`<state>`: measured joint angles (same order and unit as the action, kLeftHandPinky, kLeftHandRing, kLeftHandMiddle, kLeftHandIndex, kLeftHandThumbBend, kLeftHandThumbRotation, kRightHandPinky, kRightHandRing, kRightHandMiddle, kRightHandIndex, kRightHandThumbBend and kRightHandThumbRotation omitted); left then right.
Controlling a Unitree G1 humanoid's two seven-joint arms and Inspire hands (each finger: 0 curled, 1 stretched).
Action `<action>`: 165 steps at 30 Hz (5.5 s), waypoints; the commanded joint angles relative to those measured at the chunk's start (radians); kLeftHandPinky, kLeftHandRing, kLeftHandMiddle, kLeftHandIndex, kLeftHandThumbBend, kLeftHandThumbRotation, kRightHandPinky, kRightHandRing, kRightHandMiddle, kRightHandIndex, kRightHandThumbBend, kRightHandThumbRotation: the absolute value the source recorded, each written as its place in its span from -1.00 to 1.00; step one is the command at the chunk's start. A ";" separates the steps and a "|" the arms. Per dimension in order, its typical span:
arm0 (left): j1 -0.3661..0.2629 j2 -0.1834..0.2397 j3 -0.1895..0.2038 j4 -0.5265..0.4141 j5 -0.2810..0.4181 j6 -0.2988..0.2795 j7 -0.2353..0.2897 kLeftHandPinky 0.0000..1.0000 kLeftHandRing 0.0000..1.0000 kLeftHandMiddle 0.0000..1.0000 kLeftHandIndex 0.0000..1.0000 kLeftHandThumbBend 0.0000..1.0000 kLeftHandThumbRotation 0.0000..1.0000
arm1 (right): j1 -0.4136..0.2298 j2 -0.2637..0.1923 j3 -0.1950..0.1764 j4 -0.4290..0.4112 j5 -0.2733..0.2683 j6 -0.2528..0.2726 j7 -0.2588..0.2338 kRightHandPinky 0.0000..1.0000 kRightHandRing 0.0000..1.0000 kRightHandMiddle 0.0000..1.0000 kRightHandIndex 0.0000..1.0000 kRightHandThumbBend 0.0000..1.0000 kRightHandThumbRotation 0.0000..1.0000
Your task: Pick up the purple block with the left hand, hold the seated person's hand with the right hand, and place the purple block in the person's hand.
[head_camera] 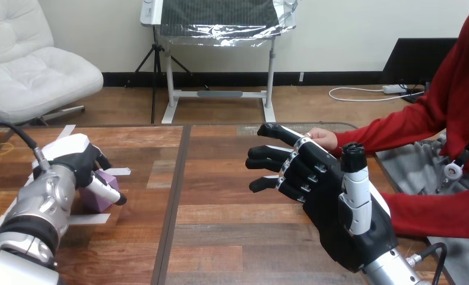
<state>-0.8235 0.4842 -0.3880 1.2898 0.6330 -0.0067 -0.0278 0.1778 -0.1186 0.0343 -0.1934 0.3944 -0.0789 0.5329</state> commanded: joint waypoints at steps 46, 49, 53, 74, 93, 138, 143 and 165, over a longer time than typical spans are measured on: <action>-0.027 -0.018 -0.003 -0.021 -0.020 0.015 -0.039 -0.04 0.36 0.58 0.42 0.65 -0.95 | -0.039 0.001 -0.006 -0.061 0.012 -0.037 0.006 0.23 0.51 0.47 0.63 0.60 1.00; -0.027 -0.018 -0.004 -0.022 -0.019 0.018 -0.039 -0.04 0.36 0.58 0.42 0.65 -0.95 | -0.040 0.000 -0.006 -0.061 0.012 -0.038 0.006 0.23 0.51 0.47 0.63 0.61 1.00; -0.027 -0.017 -0.007 -0.023 -0.016 0.018 -0.039 -0.05 0.36 0.59 0.42 0.65 -0.96 | -0.040 -0.002 -0.005 -0.063 0.012 -0.036 0.005 0.23 0.51 0.47 0.63 0.61 1.00; -0.040 -0.013 -0.042 -0.021 0.017 0.067 -0.057 -0.03 0.49 0.67 0.45 0.65 -0.87 | -0.041 -0.003 -0.003 -0.067 0.014 -0.027 0.002 0.22 0.50 0.47 0.61 0.61 1.00; -0.042 0.003 -0.048 -0.025 0.013 0.068 -0.067 0.07 0.59 0.65 0.47 0.65 -0.83 | -0.047 -0.003 -0.003 -0.057 0.012 -0.029 0.005 0.21 0.50 0.48 0.60 0.62 1.00; -0.013 0.006 -0.023 -0.023 -0.011 0.009 0.066 -0.38 -0.22 -0.06 -0.08 0.36 -1.00 | -0.055 -0.005 -0.009 -0.049 0.016 -0.031 0.017 0.17 0.49 0.47 0.59 0.61 1.00; -0.014 0.004 -0.025 -0.026 -0.013 0.012 0.070 -0.37 -0.21 -0.06 -0.11 0.37 -1.00 | -0.055 -0.005 -0.009 -0.049 0.017 -0.031 0.019 0.17 0.48 0.46 0.59 0.61 1.00; -0.017 0.011 -0.024 -0.028 -0.017 0.006 0.066 -0.30 -0.12 0.00 -0.10 0.42 -1.00 | -0.050 -0.003 -0.007 -0.052 0.015 -0.029 0.017 0.15 0.47 0.46 0.57 0.62 1.00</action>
<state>-0.8107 0.4777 -0.4173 1.2898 0.6210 0.0090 0.0235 0.1778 -0.1218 0.0332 -0.1935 0.3954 -0.0885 0.5510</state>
